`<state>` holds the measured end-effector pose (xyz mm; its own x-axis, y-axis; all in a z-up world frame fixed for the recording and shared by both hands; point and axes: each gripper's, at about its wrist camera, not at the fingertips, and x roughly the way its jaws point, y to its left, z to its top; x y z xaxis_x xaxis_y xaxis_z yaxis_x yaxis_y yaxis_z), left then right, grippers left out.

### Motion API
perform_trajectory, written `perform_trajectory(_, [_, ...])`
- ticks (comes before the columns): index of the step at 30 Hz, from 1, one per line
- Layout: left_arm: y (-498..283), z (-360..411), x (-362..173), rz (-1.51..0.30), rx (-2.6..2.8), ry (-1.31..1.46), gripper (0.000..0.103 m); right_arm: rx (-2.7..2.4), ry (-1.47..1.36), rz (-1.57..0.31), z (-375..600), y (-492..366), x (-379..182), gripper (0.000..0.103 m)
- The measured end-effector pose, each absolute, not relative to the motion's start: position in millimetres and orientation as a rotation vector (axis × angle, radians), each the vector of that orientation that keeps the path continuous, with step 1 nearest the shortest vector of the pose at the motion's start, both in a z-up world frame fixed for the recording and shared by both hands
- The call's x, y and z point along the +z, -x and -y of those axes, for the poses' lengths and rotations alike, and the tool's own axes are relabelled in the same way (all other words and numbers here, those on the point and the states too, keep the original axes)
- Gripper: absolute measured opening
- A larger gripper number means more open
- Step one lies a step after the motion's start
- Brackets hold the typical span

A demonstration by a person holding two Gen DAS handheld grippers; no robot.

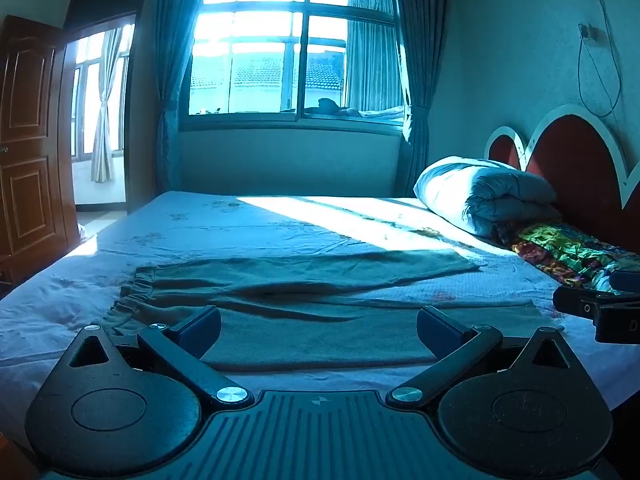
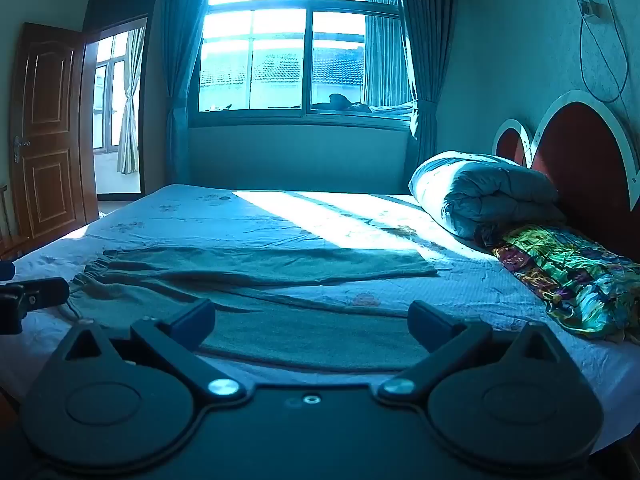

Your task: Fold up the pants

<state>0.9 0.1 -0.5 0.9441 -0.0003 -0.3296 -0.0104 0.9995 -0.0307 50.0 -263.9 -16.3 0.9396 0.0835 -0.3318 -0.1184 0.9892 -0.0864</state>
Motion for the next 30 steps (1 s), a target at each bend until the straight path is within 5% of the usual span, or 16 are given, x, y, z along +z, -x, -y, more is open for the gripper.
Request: perform_trajectory(30, [-2.3,-1.4,-3.6,-0.338,-0.012,0.032,0.103,0.084,0.110,-0.338,262.2,-49.7,-15.4,0.097])
